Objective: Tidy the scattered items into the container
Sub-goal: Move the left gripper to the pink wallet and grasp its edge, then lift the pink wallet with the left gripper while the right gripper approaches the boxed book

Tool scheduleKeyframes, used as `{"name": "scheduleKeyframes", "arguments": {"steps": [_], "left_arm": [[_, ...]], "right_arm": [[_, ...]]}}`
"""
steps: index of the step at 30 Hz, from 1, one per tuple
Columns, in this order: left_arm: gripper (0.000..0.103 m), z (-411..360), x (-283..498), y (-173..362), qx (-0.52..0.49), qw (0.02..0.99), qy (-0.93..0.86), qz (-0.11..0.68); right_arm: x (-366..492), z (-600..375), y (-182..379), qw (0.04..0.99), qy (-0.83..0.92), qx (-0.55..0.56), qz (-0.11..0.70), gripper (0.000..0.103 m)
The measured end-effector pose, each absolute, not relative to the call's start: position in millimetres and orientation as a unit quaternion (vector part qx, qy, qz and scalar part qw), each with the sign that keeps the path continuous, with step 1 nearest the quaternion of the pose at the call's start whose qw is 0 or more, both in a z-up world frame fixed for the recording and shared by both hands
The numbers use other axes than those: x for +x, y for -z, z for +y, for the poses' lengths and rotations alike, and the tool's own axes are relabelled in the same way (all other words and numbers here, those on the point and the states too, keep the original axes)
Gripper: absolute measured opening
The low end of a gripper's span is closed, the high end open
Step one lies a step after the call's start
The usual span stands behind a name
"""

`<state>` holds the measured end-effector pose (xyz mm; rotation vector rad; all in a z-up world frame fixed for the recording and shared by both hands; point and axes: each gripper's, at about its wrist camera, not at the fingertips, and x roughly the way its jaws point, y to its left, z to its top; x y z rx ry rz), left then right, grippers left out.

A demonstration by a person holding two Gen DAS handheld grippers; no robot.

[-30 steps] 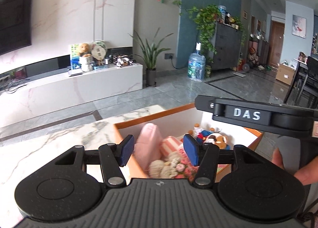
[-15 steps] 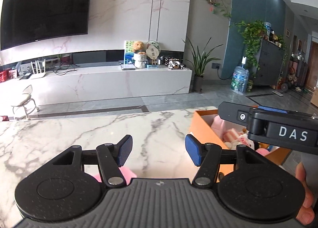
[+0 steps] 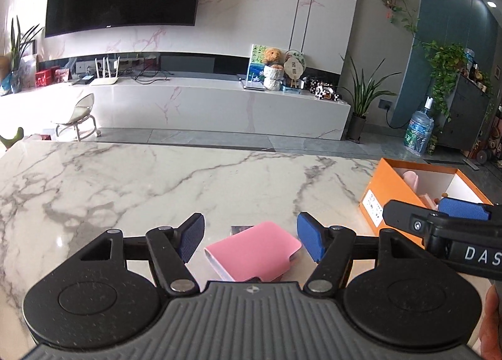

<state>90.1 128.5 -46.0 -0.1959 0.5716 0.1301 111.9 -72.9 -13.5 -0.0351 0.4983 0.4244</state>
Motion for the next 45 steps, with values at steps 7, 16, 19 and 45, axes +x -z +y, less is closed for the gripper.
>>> {"name": "scheduleKeyframes", "arguments": {"steps": [7, 16, 19, 45], "left_arm": [[0.077, 152, 94, 75, -0.116, 0.941, -0.072, 0.31], [0.077, 163, 111, 106, -0.125, 0.928, -0.07, 0.344], [0.077, 165, 119, 114, -0.122, 0.925, -0.065, 0.354], [0.05, 198, 139, 136, -0.314, 0.875, -0.032, 0.367]], "right_arm": [[125, -51, 40, 0.935, -0.212, -0.055, 0.281, 0.092], [156, -30, 76, 0.92, -0.213, -0.077, 0.32, 0.092], [167, -21, 87, 0.915, -0.218, -0.085, 0.329, 0.091], [216, 1, 114, 0.873, -0.297, 0.02, 0.387, 0.033]]}}
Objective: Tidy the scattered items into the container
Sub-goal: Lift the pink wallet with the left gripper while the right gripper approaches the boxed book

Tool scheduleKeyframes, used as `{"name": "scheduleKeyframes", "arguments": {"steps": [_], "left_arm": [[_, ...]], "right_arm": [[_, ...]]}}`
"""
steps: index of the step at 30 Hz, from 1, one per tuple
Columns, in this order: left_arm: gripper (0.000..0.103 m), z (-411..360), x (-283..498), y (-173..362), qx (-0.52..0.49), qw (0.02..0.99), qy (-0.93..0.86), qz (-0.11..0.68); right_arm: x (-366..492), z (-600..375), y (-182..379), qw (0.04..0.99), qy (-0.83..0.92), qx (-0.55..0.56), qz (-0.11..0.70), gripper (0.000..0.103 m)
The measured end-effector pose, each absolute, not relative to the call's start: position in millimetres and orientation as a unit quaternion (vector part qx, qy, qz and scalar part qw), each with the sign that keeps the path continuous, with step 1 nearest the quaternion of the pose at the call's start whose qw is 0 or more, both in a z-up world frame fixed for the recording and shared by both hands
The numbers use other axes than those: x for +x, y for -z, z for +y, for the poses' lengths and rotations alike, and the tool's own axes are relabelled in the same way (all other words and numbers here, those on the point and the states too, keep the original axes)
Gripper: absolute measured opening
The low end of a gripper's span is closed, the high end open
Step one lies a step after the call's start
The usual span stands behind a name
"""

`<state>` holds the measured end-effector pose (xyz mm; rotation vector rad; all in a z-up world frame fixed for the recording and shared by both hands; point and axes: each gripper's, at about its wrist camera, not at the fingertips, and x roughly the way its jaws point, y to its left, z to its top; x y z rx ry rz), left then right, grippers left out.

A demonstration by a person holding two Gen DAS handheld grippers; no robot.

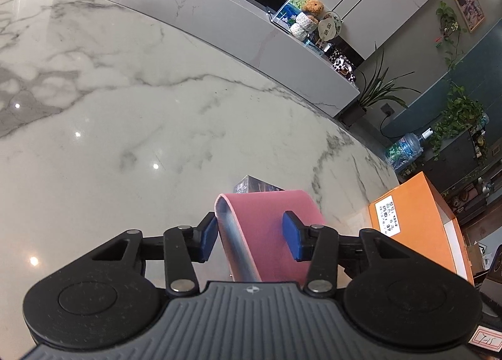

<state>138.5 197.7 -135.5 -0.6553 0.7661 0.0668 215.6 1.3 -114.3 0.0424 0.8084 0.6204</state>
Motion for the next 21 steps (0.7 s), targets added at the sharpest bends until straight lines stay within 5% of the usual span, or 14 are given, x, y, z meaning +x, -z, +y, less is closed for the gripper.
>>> {"name": "scheduleKeyframes", "arguments": {"steps": [4, 21], "left_arm": [[0.049, 203, 126, 126, -0.305, 0.875, -0.051, 0.373], [0.048, 249, 49, 132, -0.345, 0.842, -0.154, 0.385]], "right_arm": [[209, 2, 110, 0.865, -0.307, 0.026, 0.395, 0.021], [151, 58, 124, 0.827, -0.379, -0.045, 0.412, 0.01]]}}
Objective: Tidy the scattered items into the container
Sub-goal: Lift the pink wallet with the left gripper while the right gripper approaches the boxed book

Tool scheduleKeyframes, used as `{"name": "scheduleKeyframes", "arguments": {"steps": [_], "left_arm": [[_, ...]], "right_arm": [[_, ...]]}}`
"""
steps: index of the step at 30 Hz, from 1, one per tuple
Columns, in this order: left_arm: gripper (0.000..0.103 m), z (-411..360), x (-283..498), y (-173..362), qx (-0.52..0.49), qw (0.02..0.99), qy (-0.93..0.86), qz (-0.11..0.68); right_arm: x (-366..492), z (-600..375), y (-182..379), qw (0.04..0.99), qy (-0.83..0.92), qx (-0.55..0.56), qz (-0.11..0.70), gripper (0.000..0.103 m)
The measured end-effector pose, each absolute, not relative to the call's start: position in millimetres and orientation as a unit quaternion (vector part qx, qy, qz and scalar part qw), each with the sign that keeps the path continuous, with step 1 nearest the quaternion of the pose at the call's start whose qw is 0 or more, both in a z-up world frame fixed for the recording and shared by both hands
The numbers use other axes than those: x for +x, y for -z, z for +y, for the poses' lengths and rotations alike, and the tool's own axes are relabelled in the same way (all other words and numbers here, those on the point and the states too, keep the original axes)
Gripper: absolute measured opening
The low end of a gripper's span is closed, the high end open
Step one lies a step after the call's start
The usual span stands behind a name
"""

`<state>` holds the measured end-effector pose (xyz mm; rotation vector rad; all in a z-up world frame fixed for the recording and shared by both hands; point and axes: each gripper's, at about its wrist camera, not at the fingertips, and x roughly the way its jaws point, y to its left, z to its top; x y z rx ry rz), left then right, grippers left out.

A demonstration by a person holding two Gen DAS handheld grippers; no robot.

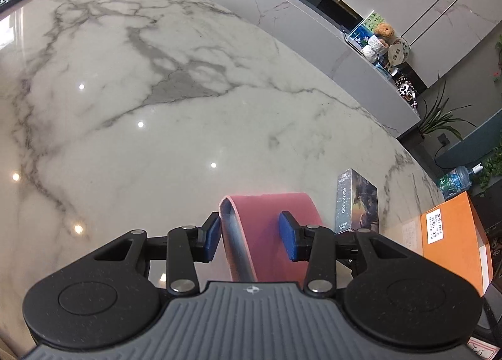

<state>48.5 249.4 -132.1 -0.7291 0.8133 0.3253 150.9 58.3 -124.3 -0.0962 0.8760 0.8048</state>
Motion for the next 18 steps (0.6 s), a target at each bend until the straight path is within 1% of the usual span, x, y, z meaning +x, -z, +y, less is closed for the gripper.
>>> {"name": "scheduleKeyframes", "arguments": {"steps": [3, 7, 9, 10, 12, 13, 14, 15, 17, 18], "left_arm": [[0.052, 242, 50, 130, -0.311, 0.846, -0.164, 0.402], [0.054, 232, 48, 128, -0.269, 0.85, -0.173, 0.418], [0.059, 228, 45, 124, -0.252, 0.856, -0.175, 0.417], [0.06, 226, 44, 121, -0.241, 0.86, -0.176, 0.414], [0.065, 221, 42, 114, -0.216, 0.869, -0.174, 0.409], [0.066, 218, 41, 109, -0.202, 0.875, -0.17, 0.407], [0.07, 215, 40, 106, -0.189, 0.881, -0.16, 0.403], [0.073, 212, 39, 103, -0.176, 0.887, -0.148, 0.4], [0.077, 204, 38, 100, -0.153, 0.897, -0.126, 0.396], [0.079, 201, 38, 100, -0.143, 0.9, -0.117, 0.395]], "right_arm": [[149, 60, 123, 0.828, -0.378, -0.058, 0.411, 0.012], [145, 60, 119, 0.832, -0.372, -0.07, 0.406, 0.015], [142, 59, 116, 0.836, -0.368, -0.077, 0.4, 0.015], [141, 58, 114, 0.838, -0.366, -0.078, 0.397, 0.016], [140, 55, 110, 0.843, -0.362, -0.078, 0.39, 0.022], [139, 53, 108, 0.847, -0.358, -0.078, 0.385, 0.028], [139, 51, 105, 0.852, -0.353, -0.078, 0.38, 0.031], [140, 49, 102, 0.856, -0.347, -0.079, 0.374, 0.032], [142, 45, 100, 0.864, -0.334, -0.081, 0.369, 0.038], [144, 43, 98, 0.867, -0.328, -0.082, 0.366, 0.039]]}}
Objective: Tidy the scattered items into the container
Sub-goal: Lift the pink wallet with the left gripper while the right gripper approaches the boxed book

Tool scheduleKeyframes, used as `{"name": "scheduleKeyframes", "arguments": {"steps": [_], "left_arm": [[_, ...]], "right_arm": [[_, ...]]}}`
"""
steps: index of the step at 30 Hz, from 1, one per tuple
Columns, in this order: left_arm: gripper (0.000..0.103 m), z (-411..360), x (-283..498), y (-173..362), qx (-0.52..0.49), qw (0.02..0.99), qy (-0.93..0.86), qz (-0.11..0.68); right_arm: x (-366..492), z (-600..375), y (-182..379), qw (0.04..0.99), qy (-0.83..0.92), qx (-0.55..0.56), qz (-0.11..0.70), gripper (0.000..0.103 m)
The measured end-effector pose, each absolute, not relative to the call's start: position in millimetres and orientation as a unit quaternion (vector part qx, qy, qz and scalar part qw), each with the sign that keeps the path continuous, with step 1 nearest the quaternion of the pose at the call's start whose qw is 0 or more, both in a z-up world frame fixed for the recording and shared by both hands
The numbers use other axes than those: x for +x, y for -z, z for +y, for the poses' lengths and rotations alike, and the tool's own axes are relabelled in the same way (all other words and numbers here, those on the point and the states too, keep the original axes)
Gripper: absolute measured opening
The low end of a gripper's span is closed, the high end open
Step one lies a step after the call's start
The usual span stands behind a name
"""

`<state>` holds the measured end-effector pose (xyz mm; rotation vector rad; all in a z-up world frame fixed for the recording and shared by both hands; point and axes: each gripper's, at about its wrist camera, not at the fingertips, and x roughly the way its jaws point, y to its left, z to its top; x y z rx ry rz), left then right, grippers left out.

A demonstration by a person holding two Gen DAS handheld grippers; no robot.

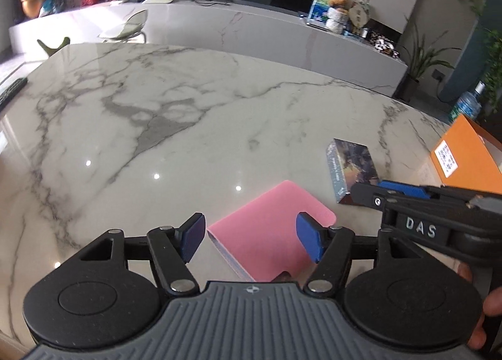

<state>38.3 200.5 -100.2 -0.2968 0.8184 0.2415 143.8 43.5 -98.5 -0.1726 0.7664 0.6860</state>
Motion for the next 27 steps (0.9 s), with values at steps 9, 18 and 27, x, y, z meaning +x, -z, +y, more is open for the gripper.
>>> {"name": "scheduleKeyframes", "arguments": {"steps": [9, 18, 27], "left_arm": [[0.08, 168, 52, 114, -0.027, 0.907, -0.069, 0.415], [0.091, 145, 62, 134, 0.117, 0.897, -0.04, 0.424], [0.093, 161, 79, 142, 0.113, 0.895, -0.072, 0.426]], "right_arm": [[155, 32, 102, 0.876, -0.296, -0.082, 0.372, 0.049], [168, 36, 111, 0.878, -0.288, -0.083, 0.375, 0.07], [188, 52, 123, 0.872, -0.287, -0.084, 0.388, 0.076]]}}
